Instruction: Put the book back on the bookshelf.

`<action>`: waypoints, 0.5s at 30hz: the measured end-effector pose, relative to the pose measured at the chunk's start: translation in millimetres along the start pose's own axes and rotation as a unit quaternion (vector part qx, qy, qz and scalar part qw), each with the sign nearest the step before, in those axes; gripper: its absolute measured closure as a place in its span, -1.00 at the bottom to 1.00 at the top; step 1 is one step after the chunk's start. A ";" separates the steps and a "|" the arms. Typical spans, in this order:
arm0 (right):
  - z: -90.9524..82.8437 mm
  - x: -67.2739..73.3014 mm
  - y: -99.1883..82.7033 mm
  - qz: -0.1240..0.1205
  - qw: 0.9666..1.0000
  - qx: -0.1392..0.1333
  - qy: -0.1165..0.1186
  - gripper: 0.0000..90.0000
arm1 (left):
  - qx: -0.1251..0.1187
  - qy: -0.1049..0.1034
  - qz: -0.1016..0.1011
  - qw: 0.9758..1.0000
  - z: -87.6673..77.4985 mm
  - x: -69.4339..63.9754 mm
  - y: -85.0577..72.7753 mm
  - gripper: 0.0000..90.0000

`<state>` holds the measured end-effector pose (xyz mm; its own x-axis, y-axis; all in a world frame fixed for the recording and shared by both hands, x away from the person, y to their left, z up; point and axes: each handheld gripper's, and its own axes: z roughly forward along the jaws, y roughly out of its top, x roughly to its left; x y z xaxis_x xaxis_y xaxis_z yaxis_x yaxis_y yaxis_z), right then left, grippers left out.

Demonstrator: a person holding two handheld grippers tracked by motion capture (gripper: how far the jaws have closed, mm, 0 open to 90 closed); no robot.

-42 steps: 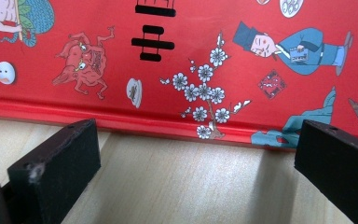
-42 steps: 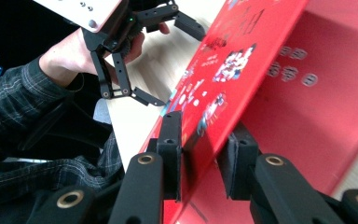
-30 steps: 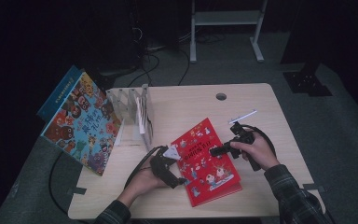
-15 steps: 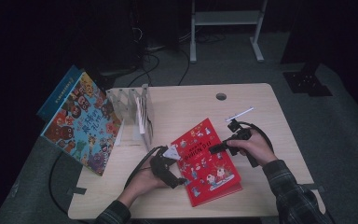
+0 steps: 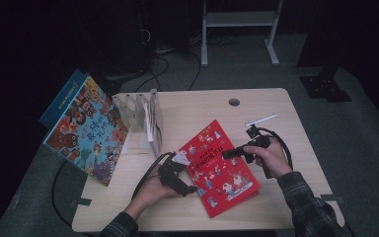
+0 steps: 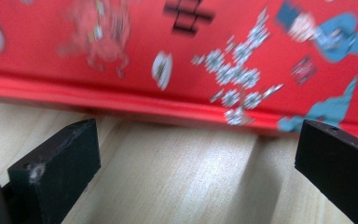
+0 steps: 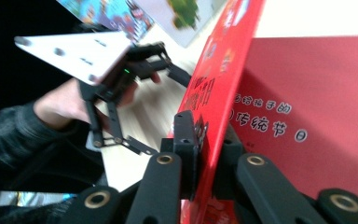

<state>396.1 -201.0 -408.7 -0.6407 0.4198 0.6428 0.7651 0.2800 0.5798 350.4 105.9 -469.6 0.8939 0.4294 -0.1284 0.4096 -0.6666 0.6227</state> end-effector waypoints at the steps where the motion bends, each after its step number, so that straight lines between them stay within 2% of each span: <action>1: -2.5 1.4 0.0 0.001 1.000 -0.012 0.005 0.89 | -0.003 -0.002 -0.004 1.000 -1.1 0.4 0.2 -1.00; 3: -8.7 4.7 0.2 0.000 0.999 -0.033 0.012 0.93 | -0.008 0.004 -0.006 1.000 -2.8 -0.8 0.8 -1.00; 5: -16.5 9.7 0.2 -0.008 0.998 -0.056 0.015 0.95 | -0.009 0.001 -0.006 1.000 -3.2 -1.1 1.0 -1.00; 8: -25.5 15.5 0.2 -0.019 0.997 -0.080 0.007 0.95 | -0.021 -0.010 -0.010 1.000 -4.8 -3.3 2.6 -1.00; 10: -30.3 18.6 0.5 -0.029 0.995 -0.092 -0.001 0.95 | -0.026 -0.010 -0.006 1.000 -7.5 -4.3 4.3 -1.00; 13: -36.9 23.0 1.2 -0.040 0.993 -0.107 -0.010 0.95 | -0.048 -0.011 -0.011 0.999 -14.4 -4.8 6.7 -1.00; 15: -40.5 26.0 2.3 -0.048 0.992 -0.118 -0.017 0.95 | -0.075 -0.017 -0.019 0.997 -19.7 -4.0 7.9 -1.00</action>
<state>378.6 -224.4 -370.4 -0.7047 0.4306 0.5639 0.6619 0.1128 0.7410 346.5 111.0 -449.0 0.8846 0.4305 -0.1793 0.4148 -0.5506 0.7244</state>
